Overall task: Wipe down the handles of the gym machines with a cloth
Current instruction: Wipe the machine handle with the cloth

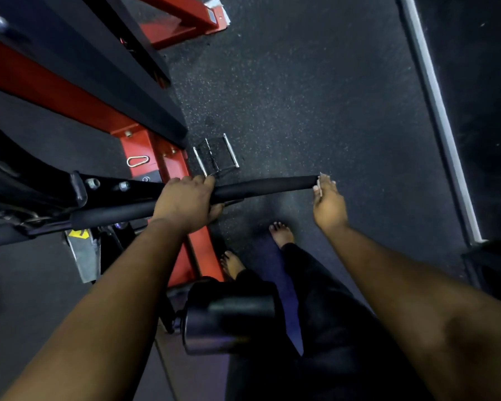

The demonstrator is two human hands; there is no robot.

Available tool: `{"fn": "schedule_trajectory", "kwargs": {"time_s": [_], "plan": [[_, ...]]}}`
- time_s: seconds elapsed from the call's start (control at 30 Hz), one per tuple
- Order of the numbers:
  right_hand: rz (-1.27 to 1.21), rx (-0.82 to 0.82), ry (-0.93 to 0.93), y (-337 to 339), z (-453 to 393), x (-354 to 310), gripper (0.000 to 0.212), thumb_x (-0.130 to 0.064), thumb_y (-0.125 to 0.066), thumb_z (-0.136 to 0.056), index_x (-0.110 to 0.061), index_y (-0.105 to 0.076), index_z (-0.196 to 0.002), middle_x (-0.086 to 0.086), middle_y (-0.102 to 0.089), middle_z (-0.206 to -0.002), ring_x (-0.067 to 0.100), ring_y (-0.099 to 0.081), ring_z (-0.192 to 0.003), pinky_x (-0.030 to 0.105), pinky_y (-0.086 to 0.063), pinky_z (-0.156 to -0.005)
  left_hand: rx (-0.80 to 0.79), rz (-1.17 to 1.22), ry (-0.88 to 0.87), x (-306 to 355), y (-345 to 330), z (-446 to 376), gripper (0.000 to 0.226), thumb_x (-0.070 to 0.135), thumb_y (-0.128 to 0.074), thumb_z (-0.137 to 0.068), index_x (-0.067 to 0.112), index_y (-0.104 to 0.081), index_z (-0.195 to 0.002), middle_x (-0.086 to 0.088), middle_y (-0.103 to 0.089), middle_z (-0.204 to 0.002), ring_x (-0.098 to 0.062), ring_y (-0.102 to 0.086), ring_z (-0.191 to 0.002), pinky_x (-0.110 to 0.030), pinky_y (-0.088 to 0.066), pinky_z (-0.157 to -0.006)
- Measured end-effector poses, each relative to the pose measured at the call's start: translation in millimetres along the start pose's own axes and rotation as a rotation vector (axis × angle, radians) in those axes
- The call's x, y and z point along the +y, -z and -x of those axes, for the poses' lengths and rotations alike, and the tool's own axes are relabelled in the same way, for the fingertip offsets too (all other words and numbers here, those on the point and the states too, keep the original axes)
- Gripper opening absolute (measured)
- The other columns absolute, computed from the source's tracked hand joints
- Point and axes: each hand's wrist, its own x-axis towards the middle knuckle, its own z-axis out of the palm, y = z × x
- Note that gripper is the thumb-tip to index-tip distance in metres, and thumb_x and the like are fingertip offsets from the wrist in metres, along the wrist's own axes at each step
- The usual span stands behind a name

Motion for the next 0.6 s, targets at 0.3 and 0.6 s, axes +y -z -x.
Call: {"fn": "schedule_trajectory", "kwargs": {"time_s": [0.3, 0.6], "plan": [[-0.254, -0.039, 0.268, -56, 55, -106, 0.050, -0.007, -0.042, -0.108, -0.003, -0.031, -0.157, 0.012, -0.016, -0.168, 0.019, -0.004, -0.154, 0.025, -0.010, -0.124, 0.020, 0.034, 0.018, 5, -2, -14, 0.053, 0.067, -0.045, -0.096, 0.019, -0.050, -0.118, -0.008, -0.066, -0.111, -0.033, -0.067, -0.096, -0.037, -0.037, -0.066], [-0.093, 0.097, 0.125, 10, 3, -41, 0.043, -0.017, -0.039, -0.110, -0.009, -0.046, -0.152, 0.004, -0.045, -0.155, 0.017, -0.043, -0.143, 0.037, -0.038, -0.118, 0.016, 0.044, 0.018, 7, -6, -12, 0.053, 0.070, -0.045, -0.095, 0.021, -0.049, -0.117, -0.008, -0.066, -0.109, -0.033, -0.067, -0.096, -0.036, -0.036, -0.066]]}}
